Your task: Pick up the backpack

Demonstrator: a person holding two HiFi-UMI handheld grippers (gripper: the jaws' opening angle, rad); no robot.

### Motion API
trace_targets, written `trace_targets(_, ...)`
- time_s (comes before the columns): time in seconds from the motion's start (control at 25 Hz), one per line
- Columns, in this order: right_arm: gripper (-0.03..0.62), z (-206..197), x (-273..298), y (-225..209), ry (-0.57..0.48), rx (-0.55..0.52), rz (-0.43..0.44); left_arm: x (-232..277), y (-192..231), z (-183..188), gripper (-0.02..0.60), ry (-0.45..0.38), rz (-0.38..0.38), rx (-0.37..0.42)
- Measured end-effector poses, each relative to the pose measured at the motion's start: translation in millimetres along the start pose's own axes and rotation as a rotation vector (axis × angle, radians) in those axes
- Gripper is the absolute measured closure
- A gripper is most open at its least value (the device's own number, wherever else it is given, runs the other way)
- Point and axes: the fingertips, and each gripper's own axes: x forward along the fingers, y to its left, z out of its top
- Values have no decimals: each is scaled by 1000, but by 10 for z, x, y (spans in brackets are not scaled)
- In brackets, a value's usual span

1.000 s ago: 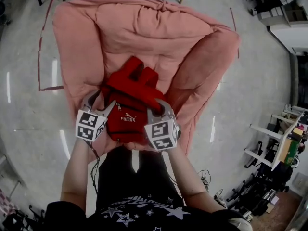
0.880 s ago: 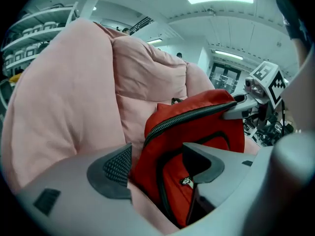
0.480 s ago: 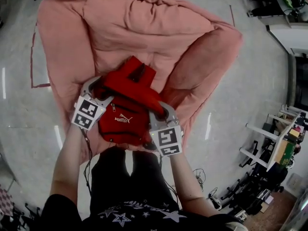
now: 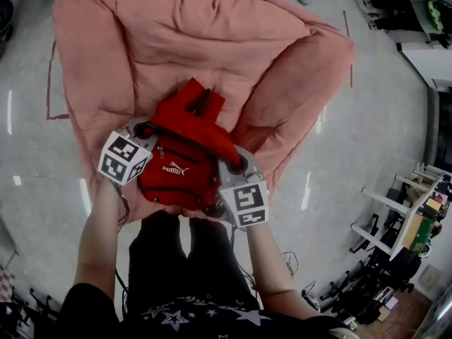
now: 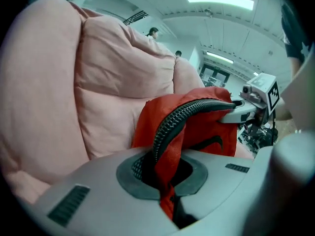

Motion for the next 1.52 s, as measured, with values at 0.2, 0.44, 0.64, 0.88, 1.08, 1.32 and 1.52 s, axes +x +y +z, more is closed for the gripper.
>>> trace_targets(0.2,577,-70,-173,-97,-44,21,62,-158,-249,91,571,-87,54,-102)
trace_targets(0.44,577,86,-508,-21,-87,-4,137,-613,-564,312,571,-212,92,-230)
trace_targets(0.64,577,125,-965,126,-121,-32,226,-1054,-1053,366,571,-292,150,-316)
trace_targets(0.88,577,123,-1308,308,-150,-39,320,-1496,-1551,308,571,-338,246,-351)
trace_targets(1.08,577,84,-1387,395,-139,-64,364,-1680,-1837,139,571,-379,324,-443)
trace_targets(1.32,579,178,-1496,516,-129,-110,380,-1852,-1949,89,571,-394,373,-485)
trace_targets(1.52,580,120,-1798,832,-152,-118,407,-2159,-2246,-117,572,-453,407,-501)
